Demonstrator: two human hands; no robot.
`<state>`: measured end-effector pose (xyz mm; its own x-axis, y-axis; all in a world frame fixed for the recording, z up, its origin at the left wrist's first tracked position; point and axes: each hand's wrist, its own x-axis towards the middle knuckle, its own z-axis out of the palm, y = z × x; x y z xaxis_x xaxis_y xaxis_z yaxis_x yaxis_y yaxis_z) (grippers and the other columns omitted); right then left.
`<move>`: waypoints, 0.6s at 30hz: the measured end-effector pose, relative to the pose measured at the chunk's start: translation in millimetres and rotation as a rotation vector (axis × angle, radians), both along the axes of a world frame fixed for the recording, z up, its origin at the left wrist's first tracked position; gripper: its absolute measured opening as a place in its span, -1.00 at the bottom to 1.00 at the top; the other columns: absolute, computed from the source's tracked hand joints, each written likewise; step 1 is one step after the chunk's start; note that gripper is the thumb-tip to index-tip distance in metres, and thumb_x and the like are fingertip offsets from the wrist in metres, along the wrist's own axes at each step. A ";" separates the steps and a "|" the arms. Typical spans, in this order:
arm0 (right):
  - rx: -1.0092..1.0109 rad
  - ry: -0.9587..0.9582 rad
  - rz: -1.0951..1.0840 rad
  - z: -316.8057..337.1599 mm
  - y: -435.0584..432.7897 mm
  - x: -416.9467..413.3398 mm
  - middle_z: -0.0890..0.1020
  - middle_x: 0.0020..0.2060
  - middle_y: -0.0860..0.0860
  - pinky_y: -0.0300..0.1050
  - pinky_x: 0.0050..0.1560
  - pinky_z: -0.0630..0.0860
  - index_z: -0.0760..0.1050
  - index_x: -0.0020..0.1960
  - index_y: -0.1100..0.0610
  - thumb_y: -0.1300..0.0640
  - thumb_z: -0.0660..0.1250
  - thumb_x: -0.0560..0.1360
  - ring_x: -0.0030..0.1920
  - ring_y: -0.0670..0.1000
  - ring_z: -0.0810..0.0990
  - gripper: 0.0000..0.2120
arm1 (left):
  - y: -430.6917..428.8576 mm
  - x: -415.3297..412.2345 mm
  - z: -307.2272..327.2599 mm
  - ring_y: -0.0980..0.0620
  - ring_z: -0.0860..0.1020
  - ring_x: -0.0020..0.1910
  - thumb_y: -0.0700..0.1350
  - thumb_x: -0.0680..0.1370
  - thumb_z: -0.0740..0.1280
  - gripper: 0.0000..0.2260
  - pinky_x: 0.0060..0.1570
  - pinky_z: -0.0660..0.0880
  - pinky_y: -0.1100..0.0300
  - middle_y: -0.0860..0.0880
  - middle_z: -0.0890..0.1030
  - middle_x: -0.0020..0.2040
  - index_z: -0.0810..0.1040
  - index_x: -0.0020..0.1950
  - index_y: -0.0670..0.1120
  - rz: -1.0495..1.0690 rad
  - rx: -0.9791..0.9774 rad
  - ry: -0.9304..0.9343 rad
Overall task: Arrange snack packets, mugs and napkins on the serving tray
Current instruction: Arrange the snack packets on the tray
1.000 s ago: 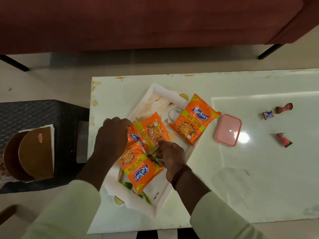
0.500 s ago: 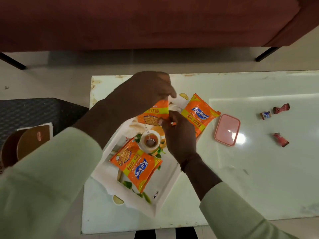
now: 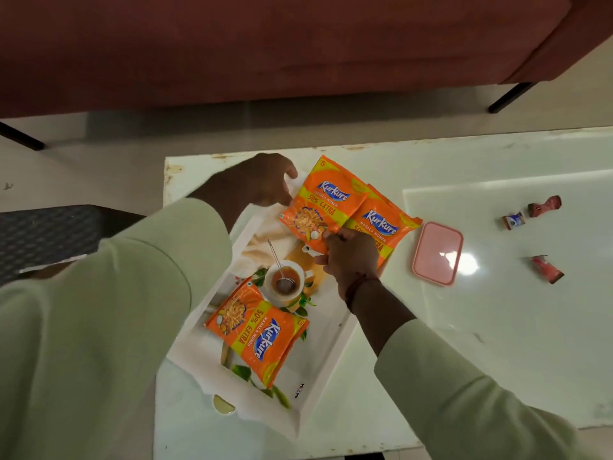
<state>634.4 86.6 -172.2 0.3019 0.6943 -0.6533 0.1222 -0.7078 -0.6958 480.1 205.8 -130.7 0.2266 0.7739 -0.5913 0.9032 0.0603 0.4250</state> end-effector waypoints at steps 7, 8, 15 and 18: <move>0.027 -0.198 0.082 -2.5 8.0 6.4 0.71 -0.33 -0.01 -0.15 -0.37 0.57 0.55 -0.30 0.04 -0.04 0.45 0.45 -0.42 -0.02 0.69 -0.77 | -40.6 -7.0 -32.6 -0.11 0.56 0.17 0.03 0.40 0.52 -0.43 0.17 0.52 -0.01 -0.08 0.58 0.26 0.44 0.36 -0.03 0.111 0.028 0.110; 0.042 -0.224 0.095 -2.0 7.6 6.4 0.70 -0.32 0.00 -0.07 -0.29 0.61 0.56 -0.28 0.05 -0.04 0.44 0.45 -0.35 0.02 0.69 -0.78 | -46.8 -7.9 -33.8 -0.12 0.56 0.18 0.04 0.41 0.50 -0.46 0.18 0.52 -0.03 -0.08 0.59 0.26 0.45 0.35 -0.02 0.121 0.050 0.121; 0.173 -0.333 0.230 16.9 -29.1 9.1 0.71 -0.17 -0.04 -0.01 -0.11 0.61 0.64 -0.04 0.02 0.00 0.34 0.52 -0.20 0.03 0.67 -0.86 | -105.4 -21.2 -13.6 -0.02 0.58 0.12 0.01 0.49 0.42 -0.54 0.13 0.53 0.02 0.03 0.58 0.24 0.41 0.36 0.06 0.339 0.289 0.007; 0.143 -0.317 0.284 30.1 -70.8 11.1 0.69 -0.22 -0.15 -0.22 -0.22 0.54 0.59 -0.06 -0.09 -0.07 0.37 0.48 -0.24 -0.13 0.67 -0.91 | -146.4 -39.3 -1.9 0.07 0.60 -0.05 0.01 0.52 0.37 -0.64 -0.01 0.56 0.09 0.07 0.60 0.16 0.45 0.31 0.07 0.396 0.334 -0.023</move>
